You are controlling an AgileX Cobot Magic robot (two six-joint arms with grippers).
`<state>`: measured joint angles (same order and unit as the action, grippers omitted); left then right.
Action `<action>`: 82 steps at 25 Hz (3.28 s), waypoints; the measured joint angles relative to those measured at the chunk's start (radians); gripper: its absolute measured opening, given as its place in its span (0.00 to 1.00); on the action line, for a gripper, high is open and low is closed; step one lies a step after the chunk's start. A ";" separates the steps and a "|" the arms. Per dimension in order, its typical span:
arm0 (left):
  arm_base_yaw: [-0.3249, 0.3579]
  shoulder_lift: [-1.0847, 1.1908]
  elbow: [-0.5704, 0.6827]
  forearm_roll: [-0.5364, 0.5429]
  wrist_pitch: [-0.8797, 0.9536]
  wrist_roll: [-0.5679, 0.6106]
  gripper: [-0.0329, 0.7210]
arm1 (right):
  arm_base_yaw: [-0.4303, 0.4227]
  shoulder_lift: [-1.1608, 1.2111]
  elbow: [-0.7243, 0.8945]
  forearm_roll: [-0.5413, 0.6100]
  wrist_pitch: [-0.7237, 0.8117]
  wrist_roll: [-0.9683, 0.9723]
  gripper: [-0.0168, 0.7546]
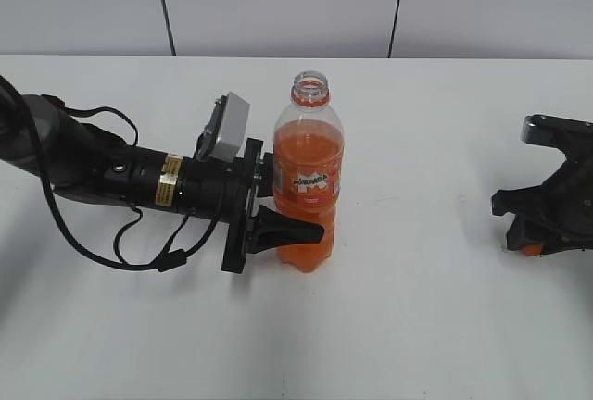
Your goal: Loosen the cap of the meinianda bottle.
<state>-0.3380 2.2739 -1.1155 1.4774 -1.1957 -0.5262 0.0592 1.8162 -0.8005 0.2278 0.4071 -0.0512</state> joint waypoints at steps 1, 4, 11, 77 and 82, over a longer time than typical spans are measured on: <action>0.000 0.000 0.000 0.000 0.000 0.000 0.57 | 0.000 0.002 0.000 0.000 -0.005 0.000 0.38; 0.000 0.000 0.000 0.000 0.000 0.000 0.57 | -0.001 0.005 0.000 0.000 -0.007 0.000 0.38; 0.000 0.000 0.000 0.000 0.000 0.000 0.57 | -0.002 0.005 0.000 0.000 -0.007 0.000 0.56; -0.002 -0.712 0.001 -0.022 0.239 -0.396 0.68 | -0.002 -0.183 -0.324 0.079 0.423 0.023 0.69; -0.002 -0.806 0.002 -0.046 0.794 -0.564 0.70 | -0.002 -0.237 -0.349 0.080 0.491 0.024 0.69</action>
<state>-0.3397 1.4678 -1.1137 1.4309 -0.4021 -1.0904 0.0573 1.5791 -1.1495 0.3075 0.8977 -0.0268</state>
